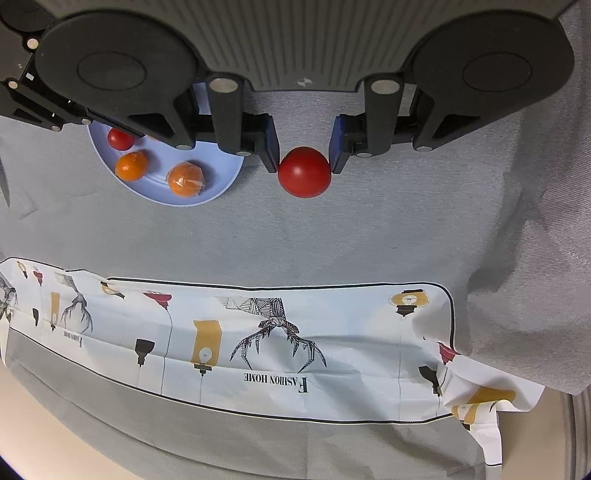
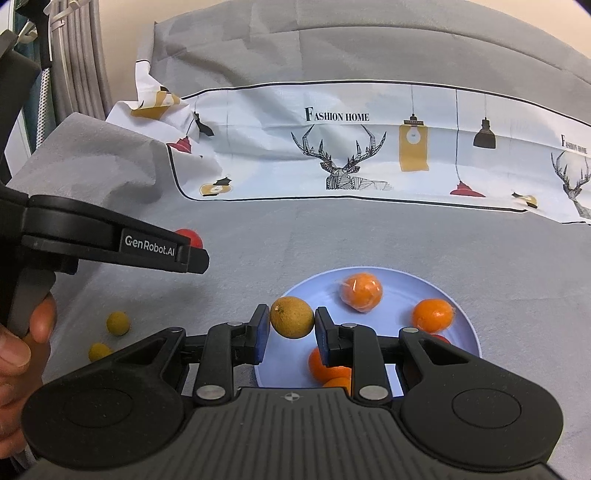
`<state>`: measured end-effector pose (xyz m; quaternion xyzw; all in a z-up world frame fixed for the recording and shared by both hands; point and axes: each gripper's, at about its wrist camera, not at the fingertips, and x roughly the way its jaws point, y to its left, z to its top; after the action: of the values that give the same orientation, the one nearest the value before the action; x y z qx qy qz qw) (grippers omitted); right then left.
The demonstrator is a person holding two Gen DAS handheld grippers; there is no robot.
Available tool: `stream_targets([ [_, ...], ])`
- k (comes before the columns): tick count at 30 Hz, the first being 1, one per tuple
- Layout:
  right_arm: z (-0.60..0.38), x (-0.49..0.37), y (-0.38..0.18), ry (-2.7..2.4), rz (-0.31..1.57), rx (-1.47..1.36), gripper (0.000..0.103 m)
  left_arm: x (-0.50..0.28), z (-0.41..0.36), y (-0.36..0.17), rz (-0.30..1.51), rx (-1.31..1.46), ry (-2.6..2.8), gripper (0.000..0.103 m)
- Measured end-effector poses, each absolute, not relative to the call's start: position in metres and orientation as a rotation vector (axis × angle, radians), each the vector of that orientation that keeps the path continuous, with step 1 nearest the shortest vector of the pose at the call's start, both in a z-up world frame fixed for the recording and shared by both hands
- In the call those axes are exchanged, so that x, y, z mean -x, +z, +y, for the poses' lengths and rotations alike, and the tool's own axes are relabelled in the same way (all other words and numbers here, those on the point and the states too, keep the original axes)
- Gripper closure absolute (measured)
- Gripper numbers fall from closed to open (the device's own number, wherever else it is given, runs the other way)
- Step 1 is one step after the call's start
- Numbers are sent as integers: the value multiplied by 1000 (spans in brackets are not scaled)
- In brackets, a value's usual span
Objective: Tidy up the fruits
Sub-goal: 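Carry the tomato and yellow fruit over the blue plate with both tools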
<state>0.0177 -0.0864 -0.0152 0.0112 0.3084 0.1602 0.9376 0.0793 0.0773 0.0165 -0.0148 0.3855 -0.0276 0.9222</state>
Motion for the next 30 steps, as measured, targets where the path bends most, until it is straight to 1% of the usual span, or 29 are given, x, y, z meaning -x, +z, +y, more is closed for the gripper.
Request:
stream_targets([
  [22,-90,-19,-15,262,626,-37,75,-79,72,16,790,31,-82,71],
  [30,-103,-24,-17,162,633,-64,75,-79,63,14,804,32,-150,71],
])
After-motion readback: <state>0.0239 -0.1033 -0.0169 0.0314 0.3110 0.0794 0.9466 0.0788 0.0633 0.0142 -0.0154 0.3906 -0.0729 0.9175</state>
